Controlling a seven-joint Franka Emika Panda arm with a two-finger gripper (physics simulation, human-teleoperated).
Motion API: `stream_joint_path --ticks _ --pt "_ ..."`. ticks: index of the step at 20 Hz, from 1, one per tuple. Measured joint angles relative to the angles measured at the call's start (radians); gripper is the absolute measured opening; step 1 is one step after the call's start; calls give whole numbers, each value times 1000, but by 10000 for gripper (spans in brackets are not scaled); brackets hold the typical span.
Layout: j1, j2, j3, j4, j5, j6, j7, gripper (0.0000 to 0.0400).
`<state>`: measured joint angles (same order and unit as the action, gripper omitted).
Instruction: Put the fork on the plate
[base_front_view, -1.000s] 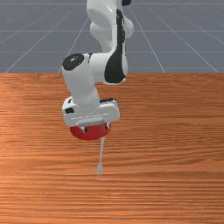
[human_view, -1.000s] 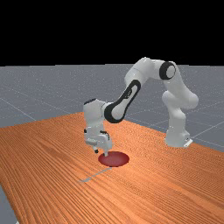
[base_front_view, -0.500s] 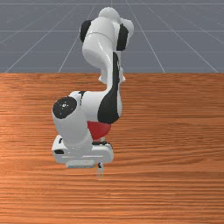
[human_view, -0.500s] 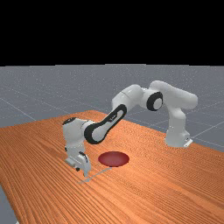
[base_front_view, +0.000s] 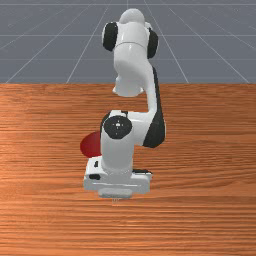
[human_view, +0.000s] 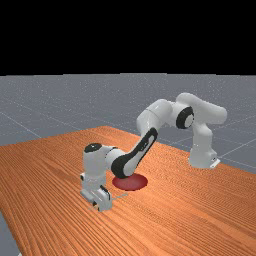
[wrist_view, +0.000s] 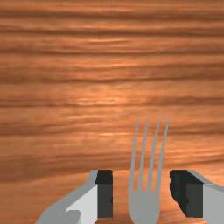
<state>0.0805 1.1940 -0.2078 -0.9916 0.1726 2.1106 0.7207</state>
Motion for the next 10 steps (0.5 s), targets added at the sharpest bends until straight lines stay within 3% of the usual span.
stream_joint_path --ticks 3,7,10 --pt "28 -5 -27 -19 -14 34 46 144" --pt "32 -4 -34 -16 -17 20 61 141" --pt "32 -5 -32 -15 -19 6 60 113"
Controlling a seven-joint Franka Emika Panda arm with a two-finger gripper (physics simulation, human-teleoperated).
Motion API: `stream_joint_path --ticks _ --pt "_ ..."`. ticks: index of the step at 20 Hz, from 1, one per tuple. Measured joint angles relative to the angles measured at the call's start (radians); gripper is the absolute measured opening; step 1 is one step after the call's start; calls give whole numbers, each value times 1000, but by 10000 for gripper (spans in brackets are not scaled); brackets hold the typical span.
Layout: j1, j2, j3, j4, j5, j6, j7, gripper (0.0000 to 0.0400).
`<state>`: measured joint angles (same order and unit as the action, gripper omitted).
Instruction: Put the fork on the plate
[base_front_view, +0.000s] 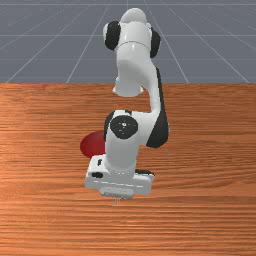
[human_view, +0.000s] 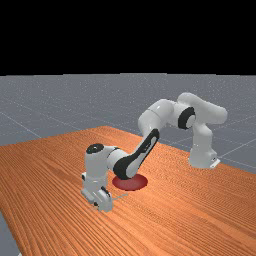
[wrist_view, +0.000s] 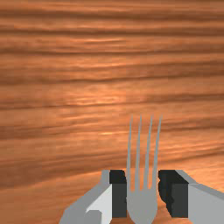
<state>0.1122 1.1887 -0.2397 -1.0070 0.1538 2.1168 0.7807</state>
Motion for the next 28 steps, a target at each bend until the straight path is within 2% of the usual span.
stream_joint_path --ticks 2,9,10,13,14,16,19,21,24,26,28 --pt "-2 -11 5 -8 5 -10 -4 89" --pt "-14 -27 6 -1 8 -48 -10 98" --pt "-25 -9 12 42 14 -85 -10 98" --pt "-92 170 35 352 28 -281 16 97" --pt "-107 206 38 421 27 -319 24 93" --pt "-120 209 41 429 33 -333 31 97" --pt "-109 61 48 239 55 -297 18 96" --pt "-71 -125 58 75 68 -238 0 96" --pt "-1 -406 65 -148 53 -212 -34 96" --pt "16 -584 56 -423 46 -157 -67 96" --pt "19 -723 33 -747 38 -51 -89 96"
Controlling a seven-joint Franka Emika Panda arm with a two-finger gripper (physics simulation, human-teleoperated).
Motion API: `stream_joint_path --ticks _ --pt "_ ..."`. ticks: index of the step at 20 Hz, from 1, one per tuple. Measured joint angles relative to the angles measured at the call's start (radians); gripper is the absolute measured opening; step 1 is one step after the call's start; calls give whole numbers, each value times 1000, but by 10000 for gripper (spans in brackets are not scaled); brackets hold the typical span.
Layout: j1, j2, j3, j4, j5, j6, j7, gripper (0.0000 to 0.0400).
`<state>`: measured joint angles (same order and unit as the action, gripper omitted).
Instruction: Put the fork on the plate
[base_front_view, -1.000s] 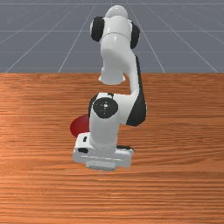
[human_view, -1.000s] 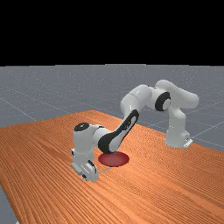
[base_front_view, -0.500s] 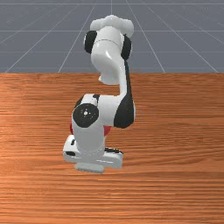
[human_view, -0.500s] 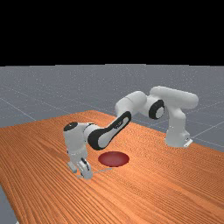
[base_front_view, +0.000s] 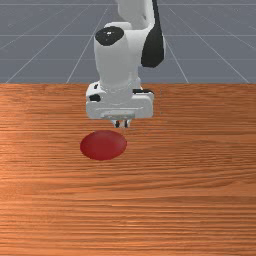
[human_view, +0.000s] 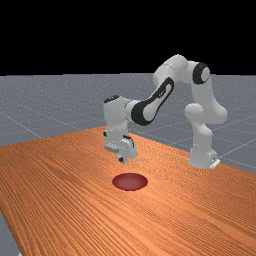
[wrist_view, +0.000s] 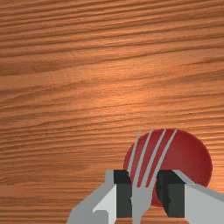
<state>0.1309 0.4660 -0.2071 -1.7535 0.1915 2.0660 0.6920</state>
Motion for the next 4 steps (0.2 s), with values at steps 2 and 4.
stream_joint_path --ticks 2,4 --pt "-30 -34 -26 -223 -8 81 -53 96" --pt "-71 8 -44 -316 1 192 -105 96"
